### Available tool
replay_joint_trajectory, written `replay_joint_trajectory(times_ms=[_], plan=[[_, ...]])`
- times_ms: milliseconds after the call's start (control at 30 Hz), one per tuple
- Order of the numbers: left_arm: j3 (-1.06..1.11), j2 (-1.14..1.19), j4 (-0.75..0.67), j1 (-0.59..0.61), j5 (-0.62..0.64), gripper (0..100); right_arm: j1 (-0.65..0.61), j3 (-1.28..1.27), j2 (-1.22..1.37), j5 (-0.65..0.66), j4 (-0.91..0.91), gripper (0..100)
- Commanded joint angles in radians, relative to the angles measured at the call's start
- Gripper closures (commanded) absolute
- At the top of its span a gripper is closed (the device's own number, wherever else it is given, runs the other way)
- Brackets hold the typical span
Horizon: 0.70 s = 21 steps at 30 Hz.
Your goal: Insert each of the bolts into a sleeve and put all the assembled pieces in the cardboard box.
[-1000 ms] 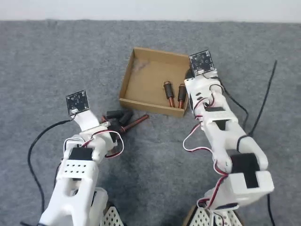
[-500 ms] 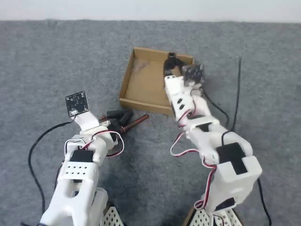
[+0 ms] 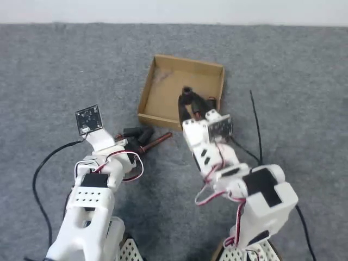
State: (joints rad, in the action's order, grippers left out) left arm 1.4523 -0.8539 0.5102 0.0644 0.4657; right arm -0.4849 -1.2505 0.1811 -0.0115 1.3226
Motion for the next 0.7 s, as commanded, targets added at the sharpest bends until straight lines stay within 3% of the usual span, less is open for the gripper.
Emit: replay_joint_trajectory(times_ms=[0,300,667], plan=[[-0.016,-0.043,-0.034,0.003,-0.012,99,-0.045,-0.133,-0.13,0.038,0.107,99.2],[-0.016,-0.043,-0.034,0.003,-0.012,99,-0.058,-0.427,-0.216,0.034,0.303,99.2],[-0.018,-0.051,-0.035,0.003,-0.012,99,-0.059,-0.428,-0.185,0.032,0.315,99.2]])
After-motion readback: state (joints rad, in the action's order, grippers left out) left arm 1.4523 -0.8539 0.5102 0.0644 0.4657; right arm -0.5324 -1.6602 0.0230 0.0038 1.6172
